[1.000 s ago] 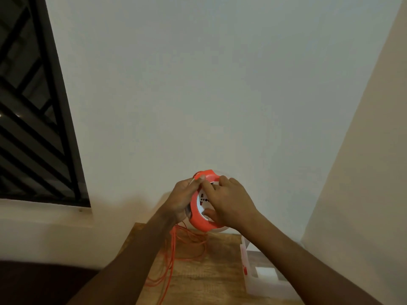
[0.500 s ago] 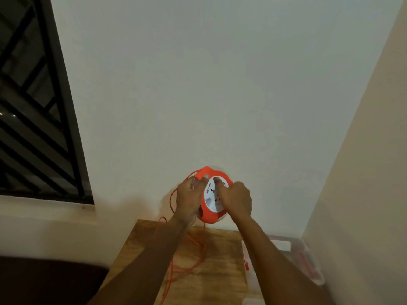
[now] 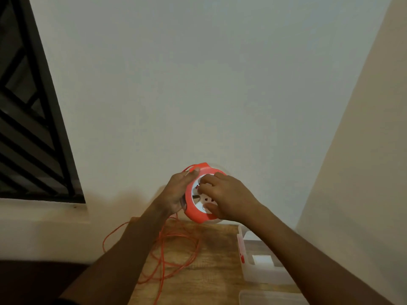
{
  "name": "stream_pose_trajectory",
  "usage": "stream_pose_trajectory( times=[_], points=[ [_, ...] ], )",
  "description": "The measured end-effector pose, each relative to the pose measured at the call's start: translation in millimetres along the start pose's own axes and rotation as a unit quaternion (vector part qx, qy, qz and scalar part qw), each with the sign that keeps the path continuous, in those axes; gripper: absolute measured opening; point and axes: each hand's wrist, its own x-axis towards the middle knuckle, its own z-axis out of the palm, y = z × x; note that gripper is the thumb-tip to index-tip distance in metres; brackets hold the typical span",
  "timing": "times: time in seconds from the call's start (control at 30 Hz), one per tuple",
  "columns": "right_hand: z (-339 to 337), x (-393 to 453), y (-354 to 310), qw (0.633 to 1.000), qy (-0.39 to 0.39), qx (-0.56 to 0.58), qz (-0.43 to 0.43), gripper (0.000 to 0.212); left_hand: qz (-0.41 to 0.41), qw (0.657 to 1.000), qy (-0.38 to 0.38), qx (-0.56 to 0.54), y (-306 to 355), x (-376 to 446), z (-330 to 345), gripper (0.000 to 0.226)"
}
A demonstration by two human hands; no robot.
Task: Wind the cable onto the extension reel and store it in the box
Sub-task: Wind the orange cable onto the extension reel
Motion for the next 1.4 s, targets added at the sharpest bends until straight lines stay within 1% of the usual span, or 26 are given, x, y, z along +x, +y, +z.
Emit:
stream_pose_trajectory(
  times=[0.07, 0.13, 0.2, 0.27, 0.33, 0.4, 0.47, 0.57, 0.7, 0.73, 0.8, 0.87, 0.9, 0.93, 0.97, 1.0, 1.07, 1.1, 1.13, 1.17, 1.23, 1.27, 1.3, 1.33, 1.37, 1.4],
  points=[
    [2, 2, -4, 0.999, -0.008, -0.035, 0.022, 0.052, 0.009, 1.000, -0.010, 0.020, -3, 0, 3, 0.047],
    [3, 3, -7, 0.998, -0.016, -0.046, 0.048, 0.057, 0.010, 1.000, -0.011, 0.021, -3, -2, 4, 0.057],
    [4, 2, -8, 0.997, -0.034, -0.057, 0.045, 0.058, 0.001, 1.000, -0.002, 0.015, -4, -1, 1, 0.065],
    [4, 1, -7, 0.995, -0.060, -0.076, 0.030, 0.065, 0.000, 1.000, 0.004, 0.012, -4, -1, -1, 0.060],
    [2, -1, -4, 0.993, -0.079, -0.082, 0.015, 0.072, -0.004, 1.000, 0.003, 0.006, -4, 0, -5, 0.049],
    [-2, -4, 0, 0.991, -0.091, -0.092, -0.017, 0.076, -0.009, 1.000, 0.004, -0.005, -4, 1, -7, 0.042],
    [-5, -7, 4, 0.984, -0.106, -0.133, -0.048, 0.078, -0.012, 1.000, 0.006, -0.020, -2, 1, -6, 0.040],
    [-7, -6, 5, 0.972, -0.136, -0.184, -0.051, 0.082, -0.011, 1.000, 0.002, -0.018, 0, 2, -2, 0.036],
    [-7, -1, 9, 0.961, -0.135, -0.232, -0.060, 0.086, -0.002, 1.000, -0.005, -0.016, 3, 3, 4, 0.035],
    [-6, 0, 10, 0.964, -0.133, -0.227, -0.044, 0.088, 0.002, 1.000, -0.004, -0.027, 4, 4, 5, 0.032],
    [-3, -2, 11, 0.974, -0.113, -0.192, 0.032, 0.087, 0.012, 0.999, 0.007, -0.051, 6, 4, 10, 0.029],
    [-4, 2, 8, 0.980, -0.060, -0.112, 0.151, 0.073, 0.029, 0.996, 0.036, -0.070, 6, 7, 20, 0.036],
    [-5, 5, 6, 0.973, -0.030, -0.052, 0.224, 0.068, 0.039, 0.995, 0.054, -0.078, 5, 8, 26, 0.037],
    [-5, 8, 4, 0.955, 0.002, 0.025, 0.295, 0.064, 0.049, 0.993, 0.072, -0.084, 3, 10, 32, 0.038],
    [-4, 9, 3, 0.925, 0.030, 0.120, 0.359, 0.060, 0.056, 0.991, 0.087, -0.087, 1, 11, 37, 0.038],
    [-1, 10, 3, 0.882, 0.048, 0.223, 0.412, 0.056, 0.061, 0.990, 0.096, -0.085, -2, 12, 40, 0.037],
    [6, 8, 0, 0.783, 0.053, 0.406, 0.469, 0.055, 0.064, 0.989, 0.112, -0.072, -8, 13, 41, 0.036],
    [11, 5, -2, 0.749, 0.049, 0.455, 0.479, 0.057, 0.061, 0.990, 0.112, -0.065, -9, 14, 40, 0.037],
    [14, 1, -4, 0.746, 0.037, 0.462, 0.478, 0.059, 0.049, 0.991, 0.106, -0.065, -10, 16, 37, 0.037],
    [15, -3, -4, 0.771, 0.032, 0.430, 0.468, 0.059, 0.035, 0.993, 0.092, -0.072, -10, 18, 34, 0.038],
    [11, -10, 2, 0.863, 0.051, 0.280, 0.417, 0.048, 0.012, 0.994, 0.067, -0.082, -10, 20, 28, 0.041],
    [6, -13, 6, 0.905, 0.071, 0.195, 0.371, 0.041, 0.007, 0.995, 0.061, -0.078, -9, 20, 26, 0.042],
    [3, -15, 9, 0.939, 0.090, 0.126, 0.307, 0.038, 0.006, 0.996, 0.056, -0.072, -8, 21, 24, 0.042],
    [1, -17, 13, 0.964, 0.097, 0.081, 0.233, 0.039, 0.008, 0.997, 0.049, -0.059, -8, 21, 22, 0.043],
    [3, -18, 16, 0.982, 0.081, 0.055, 0.163, 0.044, 0.010, 0.998, 0.037, -0.044, -8, 21, 21, 0.047],
    [6, -19, 18, 0.993, 0.045, 0.037, 0.103, 0.050, 0.012, 0.999, 0.025, -0.031, -7, 20, 20, 0.052]
  ],
)
